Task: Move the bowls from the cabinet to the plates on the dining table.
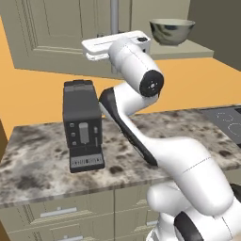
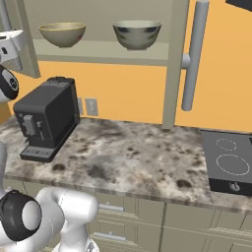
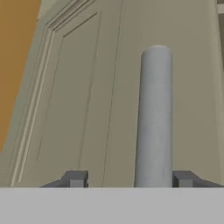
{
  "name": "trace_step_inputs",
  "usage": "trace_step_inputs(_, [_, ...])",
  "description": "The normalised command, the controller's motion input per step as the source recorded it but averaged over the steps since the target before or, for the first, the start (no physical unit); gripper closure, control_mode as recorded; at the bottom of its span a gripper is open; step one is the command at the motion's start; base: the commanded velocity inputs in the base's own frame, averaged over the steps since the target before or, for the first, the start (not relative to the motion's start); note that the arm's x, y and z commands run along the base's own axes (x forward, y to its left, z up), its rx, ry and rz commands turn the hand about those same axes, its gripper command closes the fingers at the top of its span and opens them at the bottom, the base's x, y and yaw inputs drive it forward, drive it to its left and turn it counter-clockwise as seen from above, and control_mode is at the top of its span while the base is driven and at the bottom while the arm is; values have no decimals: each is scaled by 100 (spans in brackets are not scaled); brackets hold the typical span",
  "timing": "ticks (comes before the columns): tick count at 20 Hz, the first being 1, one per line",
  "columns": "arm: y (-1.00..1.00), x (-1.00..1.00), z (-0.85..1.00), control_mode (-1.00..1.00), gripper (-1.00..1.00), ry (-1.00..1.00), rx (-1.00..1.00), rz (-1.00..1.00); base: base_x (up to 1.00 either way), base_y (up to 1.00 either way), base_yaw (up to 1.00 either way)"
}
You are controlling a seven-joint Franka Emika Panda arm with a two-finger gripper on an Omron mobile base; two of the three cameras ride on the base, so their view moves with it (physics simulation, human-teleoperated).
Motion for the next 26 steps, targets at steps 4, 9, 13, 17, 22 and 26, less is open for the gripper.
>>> trace_step_inputs(4, [54,-69,1,-100,-100,-11,0,0,0,0,0])
trace_step_inputs(9, [16,-88,9,-100,-100,-10,3,0,0,0,0])
trace_step_inputs(13, [14,-97,25,-100,-100,-11,12,-1,0,0,0])
trace_step_inputs(17, [0,-71,4,-100,-100,-1,19,-8,0,0,0])
trace_step_inputs(22, [-4,-39,-3,-100,-100,6,20,-13,0,0,0])
trace_step_inputs(26, [-22,-10,0,-100,-100,16,20,-11,0,0,0])
